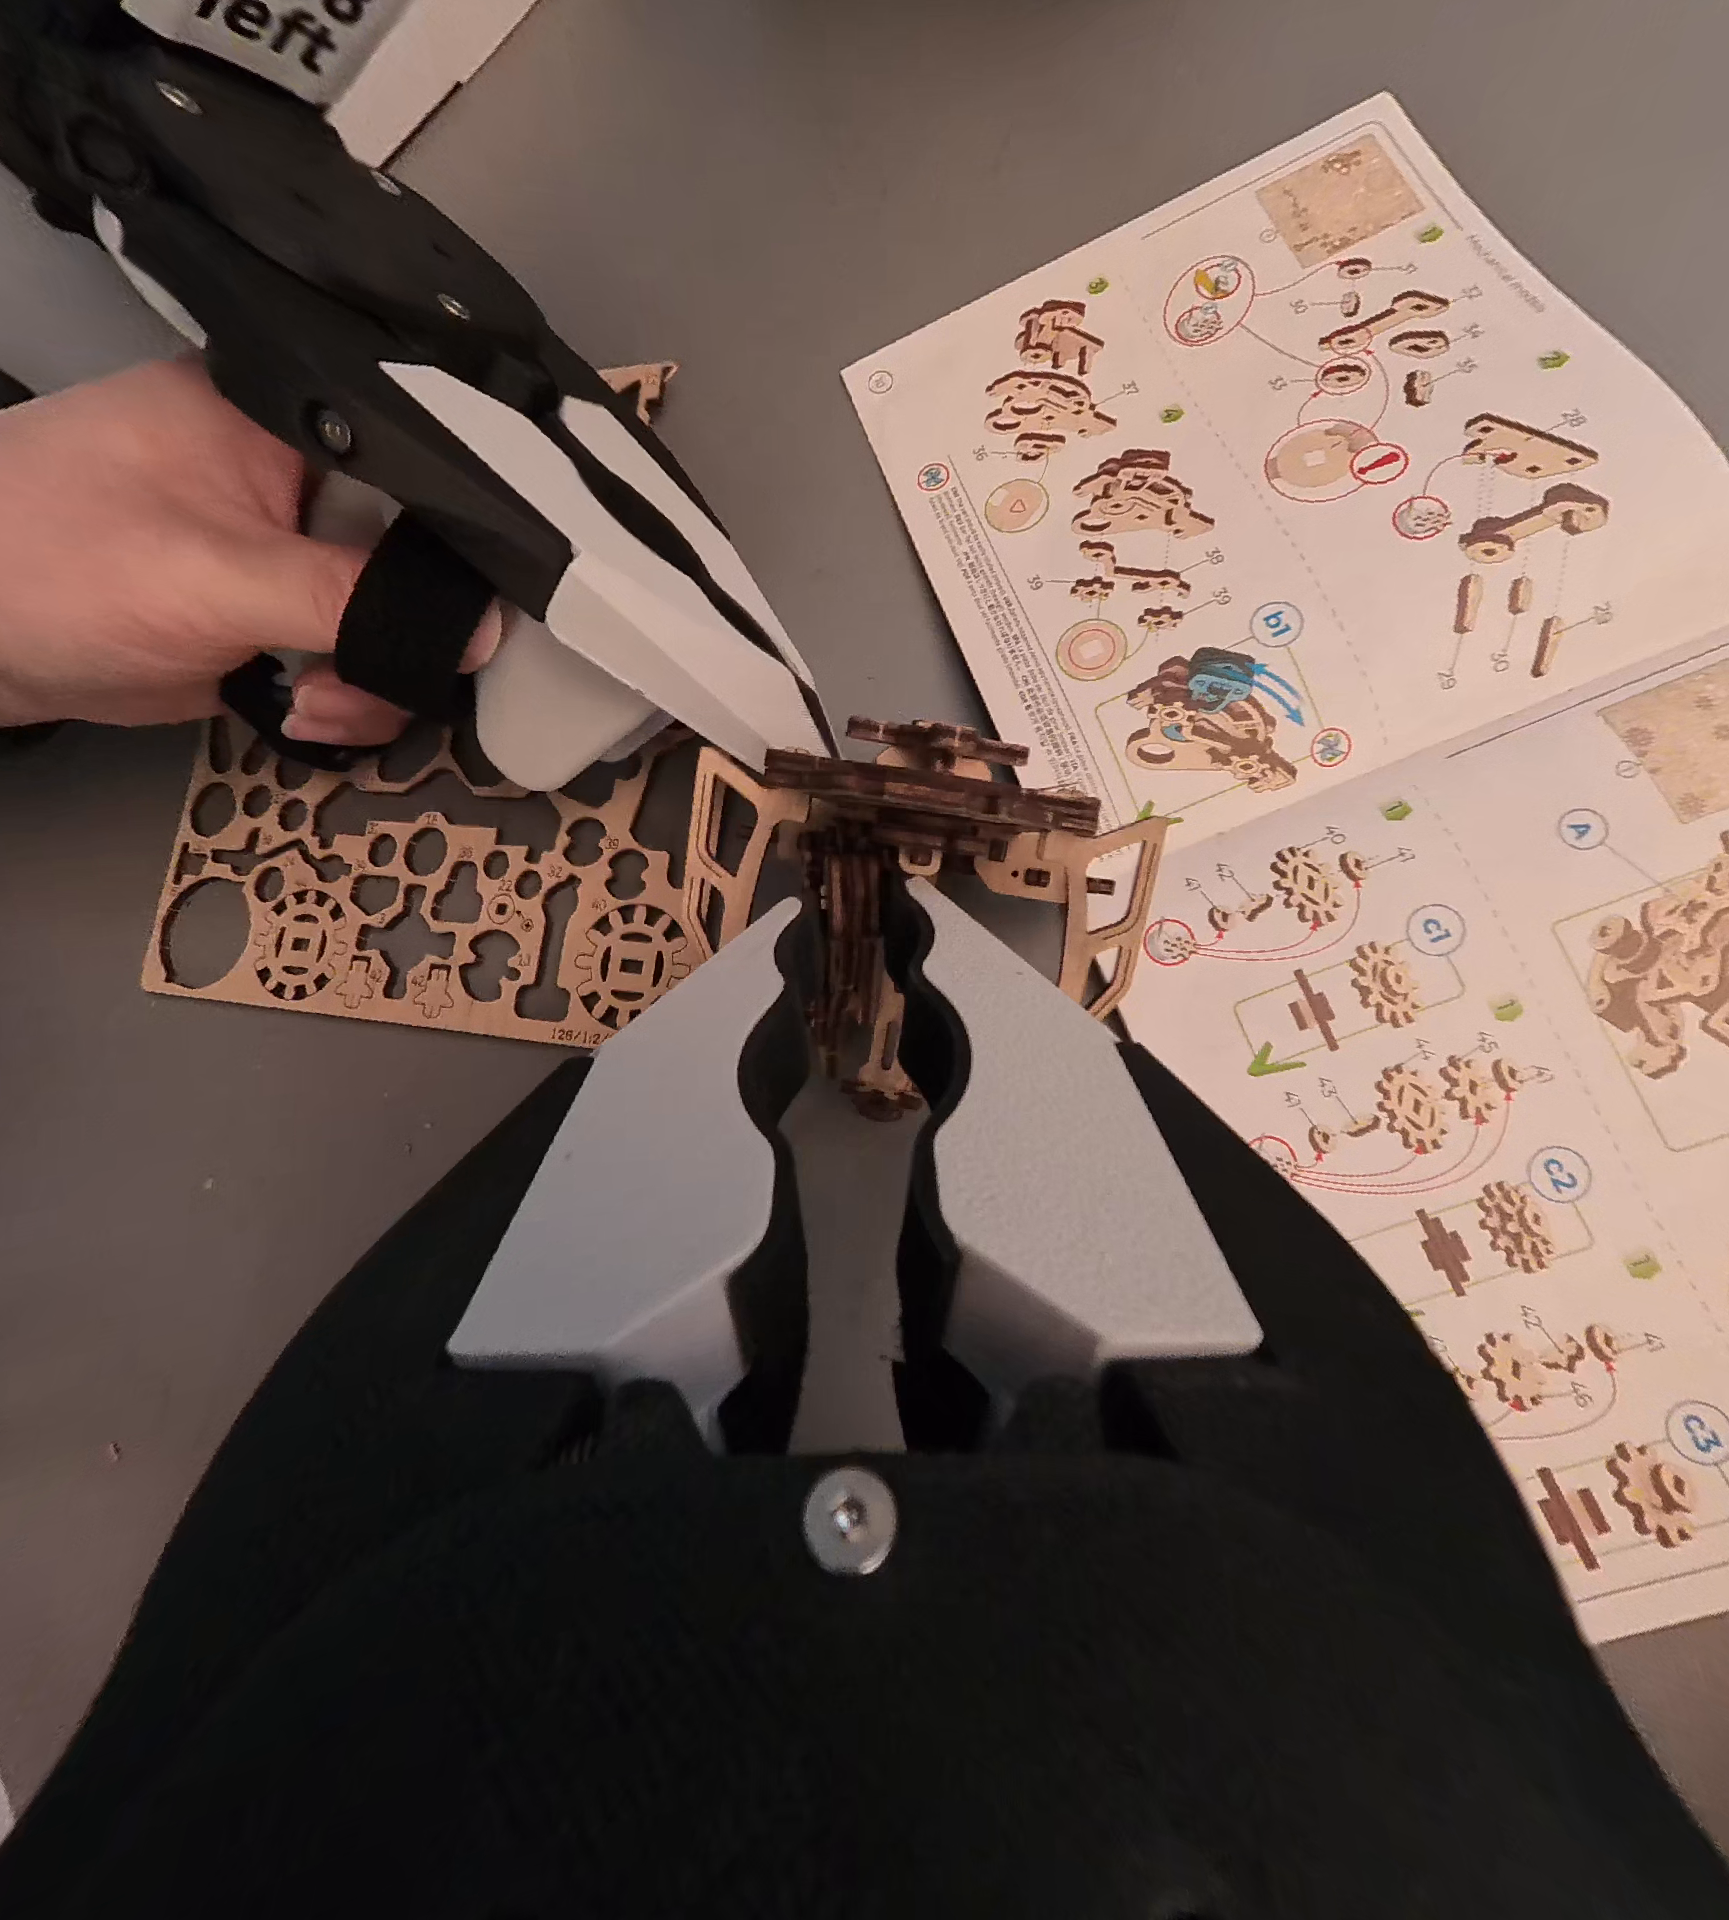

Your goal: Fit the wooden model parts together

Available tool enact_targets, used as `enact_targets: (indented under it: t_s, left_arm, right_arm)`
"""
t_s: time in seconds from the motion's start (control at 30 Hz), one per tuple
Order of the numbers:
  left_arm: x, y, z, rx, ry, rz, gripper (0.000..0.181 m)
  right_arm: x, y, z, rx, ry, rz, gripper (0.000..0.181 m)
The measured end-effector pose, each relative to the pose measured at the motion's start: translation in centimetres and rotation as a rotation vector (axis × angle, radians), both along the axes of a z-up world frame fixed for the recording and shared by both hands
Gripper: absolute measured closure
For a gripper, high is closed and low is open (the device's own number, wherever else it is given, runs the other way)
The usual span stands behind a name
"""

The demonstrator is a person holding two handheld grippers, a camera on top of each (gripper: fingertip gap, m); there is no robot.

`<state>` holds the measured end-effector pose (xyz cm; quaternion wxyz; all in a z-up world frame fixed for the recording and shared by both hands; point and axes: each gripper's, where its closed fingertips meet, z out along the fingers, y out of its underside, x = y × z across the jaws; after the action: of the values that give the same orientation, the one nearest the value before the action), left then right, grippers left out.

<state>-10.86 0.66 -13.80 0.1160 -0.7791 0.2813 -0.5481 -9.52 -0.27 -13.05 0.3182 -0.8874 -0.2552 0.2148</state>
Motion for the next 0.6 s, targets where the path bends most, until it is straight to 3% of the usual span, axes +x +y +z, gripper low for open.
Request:
enact_targets:
  t_s: [0.1,0.3,0.6]
  left_arm:
    - [0.02,-0.25,0.31,-0.076,-0.036,-0.021,0.181]
    - [-0.05,-0.49,0.24,0.068,0.01,-0.013,0.181]
    - [-0.02,-1.02,0.4,0.031,-0.017,-0.003,0.181]
  right_arm:
    - [0.04,-0.17,0.11,-0.006,0.035,0.017,0.172]
    - [-0.04,-0.47,0.12,-0.016,0.009,0.027,0.172]
    - [0.04,-1.0,0.24,-0.02,-0.11,0.024,0.172]
